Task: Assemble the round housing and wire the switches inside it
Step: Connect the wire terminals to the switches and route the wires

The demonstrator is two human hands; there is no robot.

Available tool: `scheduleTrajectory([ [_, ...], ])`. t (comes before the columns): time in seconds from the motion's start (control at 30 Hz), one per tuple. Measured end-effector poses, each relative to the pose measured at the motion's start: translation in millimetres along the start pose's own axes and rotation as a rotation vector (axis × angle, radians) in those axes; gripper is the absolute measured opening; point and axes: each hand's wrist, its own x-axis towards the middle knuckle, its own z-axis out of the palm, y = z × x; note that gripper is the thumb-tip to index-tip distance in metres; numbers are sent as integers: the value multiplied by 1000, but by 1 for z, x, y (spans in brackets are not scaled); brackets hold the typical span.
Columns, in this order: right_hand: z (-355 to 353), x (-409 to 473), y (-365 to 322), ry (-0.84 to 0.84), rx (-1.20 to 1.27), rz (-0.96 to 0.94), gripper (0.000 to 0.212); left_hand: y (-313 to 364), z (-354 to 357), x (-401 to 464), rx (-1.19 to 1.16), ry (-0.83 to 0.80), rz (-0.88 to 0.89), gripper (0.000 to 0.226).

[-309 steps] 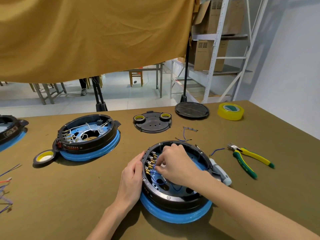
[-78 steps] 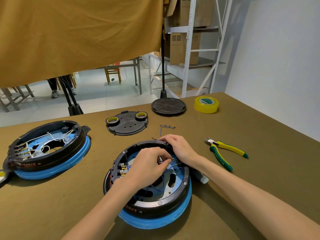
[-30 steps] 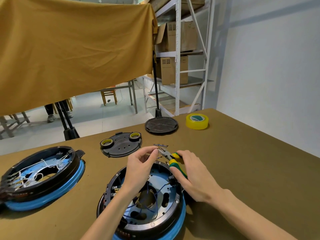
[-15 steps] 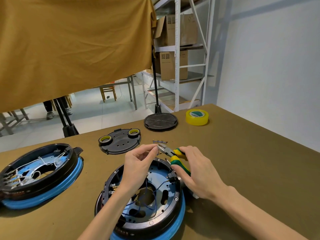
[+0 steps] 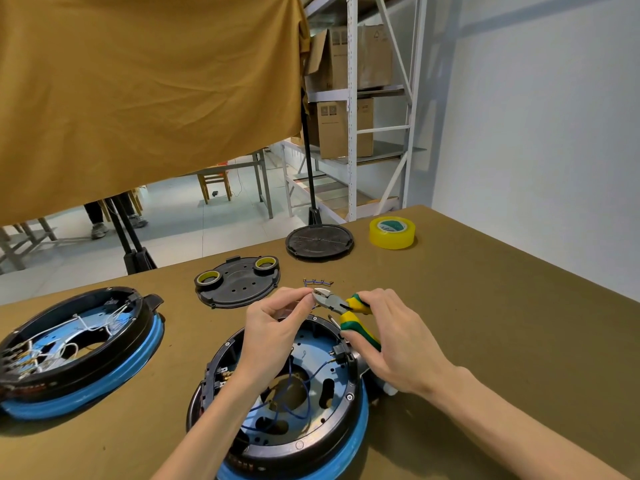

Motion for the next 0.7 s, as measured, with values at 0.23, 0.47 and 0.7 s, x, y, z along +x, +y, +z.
scheduleTrajectory([
  [0.23, 1, 1, 1, 11, 4, -10, 55, 0, 0, 0, -16, 5, -14, 16],
  [0.47, 2, 1, 0, 34, 21, -20, 54, 1, 0, -1, -40, -2, -18, 18],
  [0.7, 2, 1, 1, 14, 31, -10, 56, 1, 0, -2, -40, 1, -23, 18],
])
